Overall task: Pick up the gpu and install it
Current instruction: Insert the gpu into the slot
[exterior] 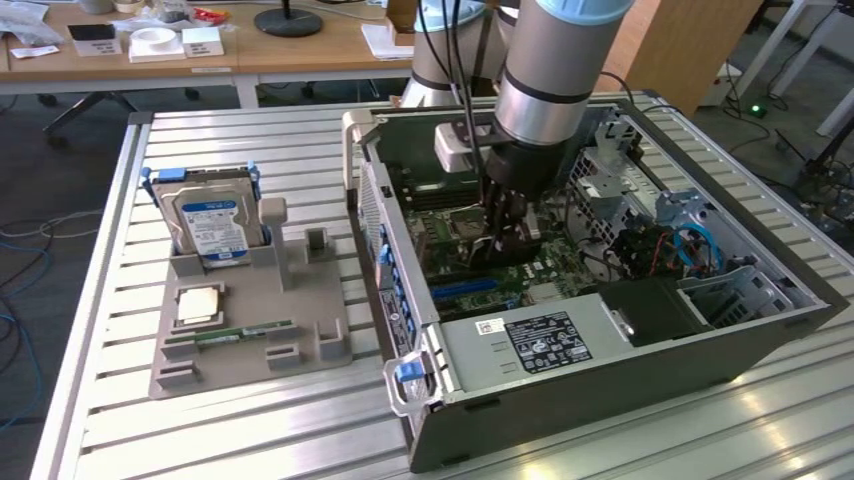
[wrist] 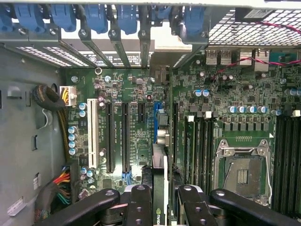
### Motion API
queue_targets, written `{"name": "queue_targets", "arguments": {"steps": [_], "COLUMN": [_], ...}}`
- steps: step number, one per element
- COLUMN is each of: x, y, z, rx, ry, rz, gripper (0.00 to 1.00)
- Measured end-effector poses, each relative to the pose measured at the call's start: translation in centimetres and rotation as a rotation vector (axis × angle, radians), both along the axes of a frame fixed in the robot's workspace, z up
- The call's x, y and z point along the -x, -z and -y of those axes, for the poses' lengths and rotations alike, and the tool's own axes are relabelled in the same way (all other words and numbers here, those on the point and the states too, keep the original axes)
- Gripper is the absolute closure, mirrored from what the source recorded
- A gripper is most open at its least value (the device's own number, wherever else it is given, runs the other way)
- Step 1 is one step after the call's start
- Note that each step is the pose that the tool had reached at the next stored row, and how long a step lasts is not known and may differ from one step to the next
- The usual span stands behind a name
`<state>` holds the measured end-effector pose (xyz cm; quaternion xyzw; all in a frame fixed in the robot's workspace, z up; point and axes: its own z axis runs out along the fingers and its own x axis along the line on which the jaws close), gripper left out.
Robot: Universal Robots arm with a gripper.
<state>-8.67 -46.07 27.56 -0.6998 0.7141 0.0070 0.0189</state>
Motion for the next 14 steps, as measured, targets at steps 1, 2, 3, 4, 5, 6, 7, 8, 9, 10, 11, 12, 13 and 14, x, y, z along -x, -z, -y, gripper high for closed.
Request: {"name": "queue_targets", "arguments": {"steps": [1, 2, 3, 4, 5, 6, 7, 8, 9, 10, 11, 12, 13, 14], "x": [0.01, 0.01, 0.01, 0.00, 0.00, 0.00, 0.00, 0.01, 0.04, 0.08, 0.11, 0.15, 0.18, 0.22], "y": [0.01, 0.02, 0.03, 0.03, 0.03, 0.03, 0.04, 0.03, 0.03, 0.03, 0.03, 0.03, 0.04, 0.11], "z": [0.04, 0.06, 0.07, 0.08, 0.09, 0.10, 0.10, 0.10, 0.11, 0.13, 0.14, 0.15, 0.16, 0.17], "rx": [-0.0001, 0.0000, -0.0002, -0.0002, -0.0001, 0.0000, -0.0001, 0.0000, 0.0000, 0.0000, 0.0000, 0.0000, -0.0002, -0.0003], "ry": [-0.001, -0.002, -0.004, -0.007, -0.009, -0.011, -0.012, -0.012, -0.012, -0.012, -0.012, -0.012, -0.012, -0.012], "rz": [0.0000, 0.0000, 0.0001, 0.0001, 0.0000, 0.0000, 0.0000, 0.0000, 0.0000, -0.0001, 0.0000, -0.0001, 0.0000, 0.0002], "gripper": [0.74, 0.74, 0.74, 0.74, 0.74, 0.74, 0.74, 0.74, 0.74, 0.74, 0.74, 0.74, 0.74, 0.74]}}
